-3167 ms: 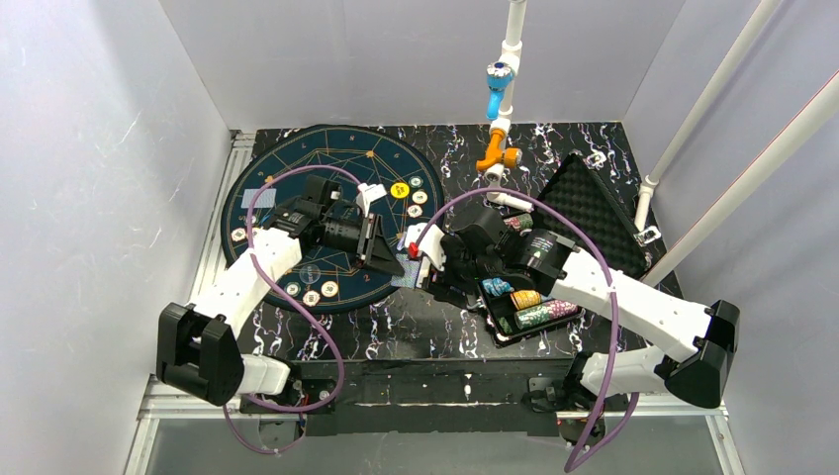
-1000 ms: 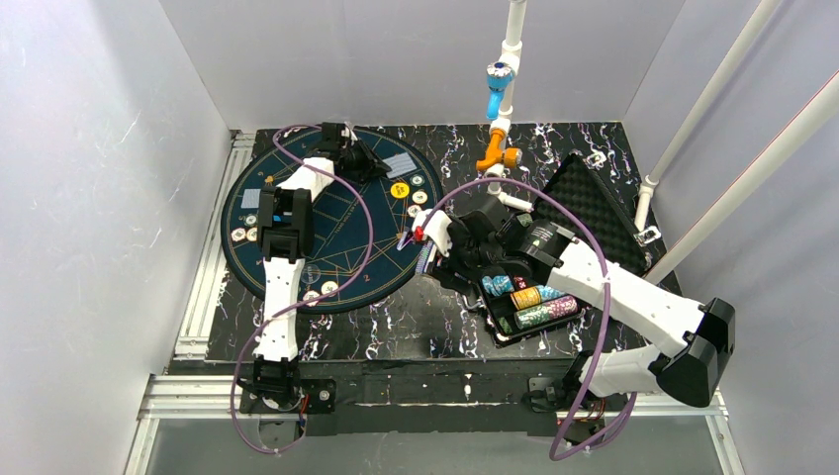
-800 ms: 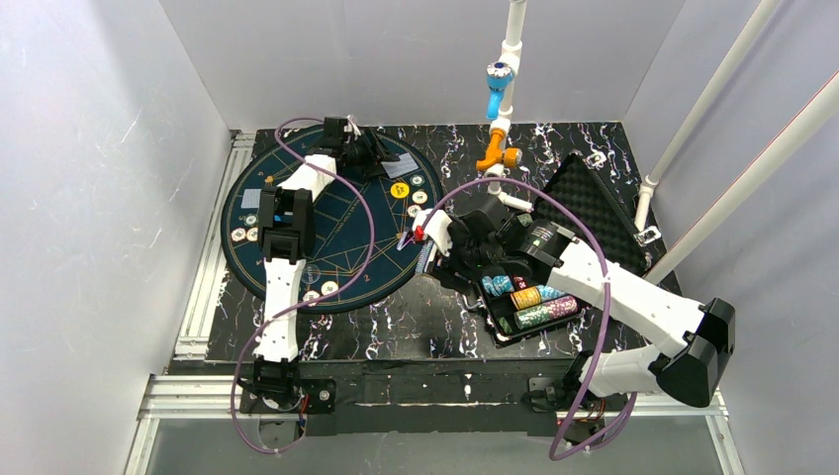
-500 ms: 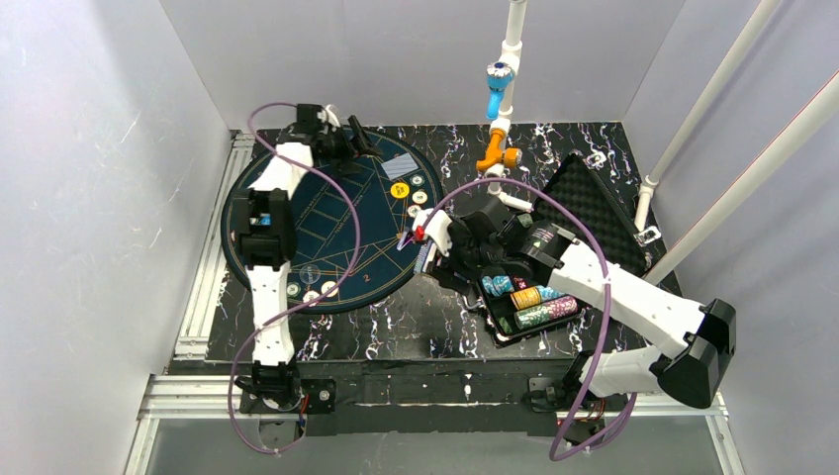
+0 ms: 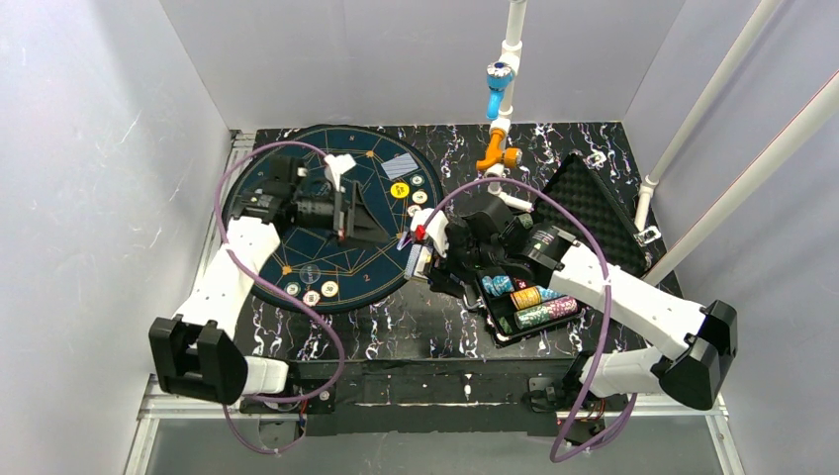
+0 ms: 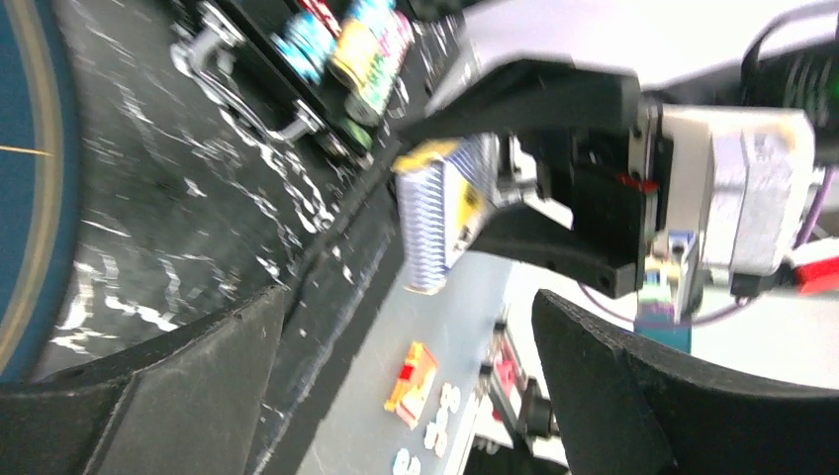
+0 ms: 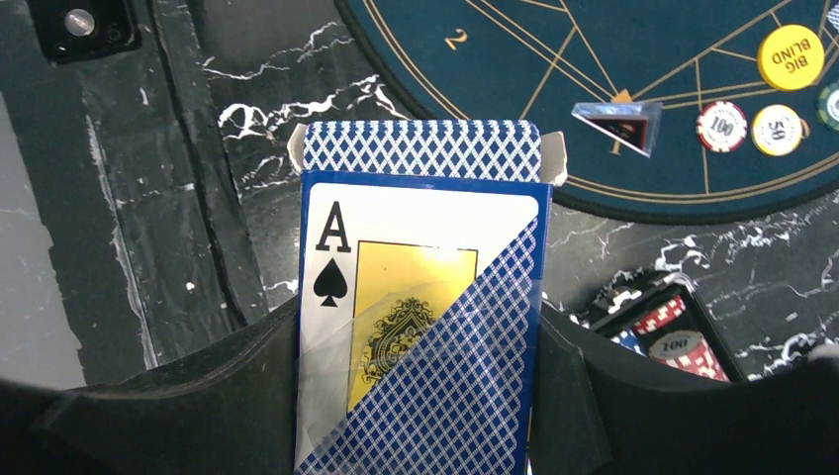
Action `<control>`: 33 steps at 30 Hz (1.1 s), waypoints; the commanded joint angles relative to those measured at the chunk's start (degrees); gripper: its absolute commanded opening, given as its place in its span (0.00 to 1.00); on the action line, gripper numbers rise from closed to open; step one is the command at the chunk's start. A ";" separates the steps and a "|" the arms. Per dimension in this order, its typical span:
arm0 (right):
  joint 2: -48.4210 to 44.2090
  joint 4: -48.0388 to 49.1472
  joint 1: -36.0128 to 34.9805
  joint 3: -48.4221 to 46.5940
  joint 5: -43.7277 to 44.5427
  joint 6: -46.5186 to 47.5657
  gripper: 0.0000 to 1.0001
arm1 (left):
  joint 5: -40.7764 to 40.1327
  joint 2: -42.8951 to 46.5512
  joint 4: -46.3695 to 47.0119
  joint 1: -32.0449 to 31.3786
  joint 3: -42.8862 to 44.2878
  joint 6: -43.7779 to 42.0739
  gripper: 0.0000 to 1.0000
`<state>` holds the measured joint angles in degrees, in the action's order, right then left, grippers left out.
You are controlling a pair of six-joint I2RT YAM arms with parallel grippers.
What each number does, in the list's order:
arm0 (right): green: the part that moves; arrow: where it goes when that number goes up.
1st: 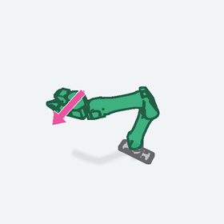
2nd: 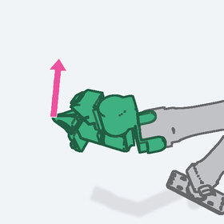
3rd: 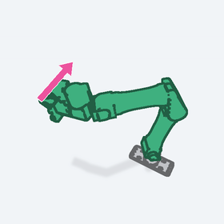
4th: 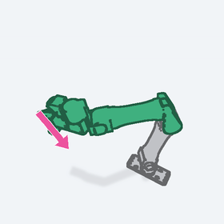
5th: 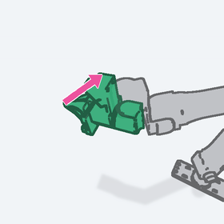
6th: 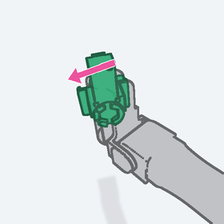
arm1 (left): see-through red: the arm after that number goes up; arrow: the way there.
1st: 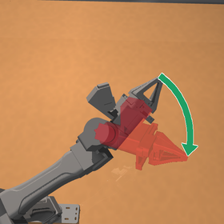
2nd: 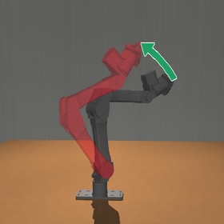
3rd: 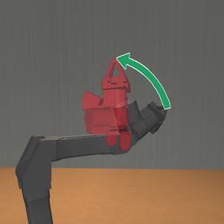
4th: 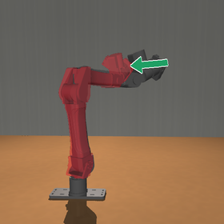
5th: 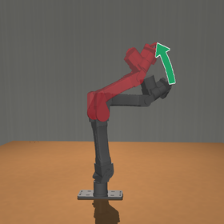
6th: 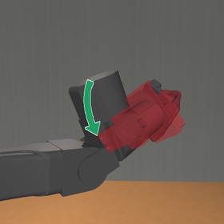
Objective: Distribute texas hold em gaming equipment
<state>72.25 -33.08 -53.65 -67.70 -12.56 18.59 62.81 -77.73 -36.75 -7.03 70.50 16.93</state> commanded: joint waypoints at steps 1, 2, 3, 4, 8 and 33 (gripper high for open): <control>1.19 5.16 -0.76 -2.88 -4.10 -1.19 0.01 | 1.85 4.18 0.83 -7.33 -4.13 2.38 0.94; 1.33 5.29 -1.02 -3.31 -4.10 -1.15 0.01 | 1.73 4.45 2.23 -8.38 -4.71 3.58 0.93; 1.48 5.24 -1.22 -3.50 -4.10 -1.18 0.01 | 1.56 4.59 3.32 -9.19 -5.34 4.63 0.91; 1.56 5.22 -1.39 -3.75 -4.08 -1.19 0.01 | 1.08 4.68 4.13 -9.95 -5.79 5.37 0.90; 1.90 5.31 -1.94 -4.80 -4.01 -1.19 0.01 | -1.65 4.32 6.57 -12.43 -8.14 7.40 0.82; 0.49 4.12 -2.16 -4.19 -3.47 -0.38 0.01 | 0.53 7.50 0.62 -6.07 -7.83 1.46 0.58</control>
<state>74.96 -33.06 -55.57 -70.81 -15.20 17.98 60.05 -74.61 -36.42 -13.13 61.32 19.27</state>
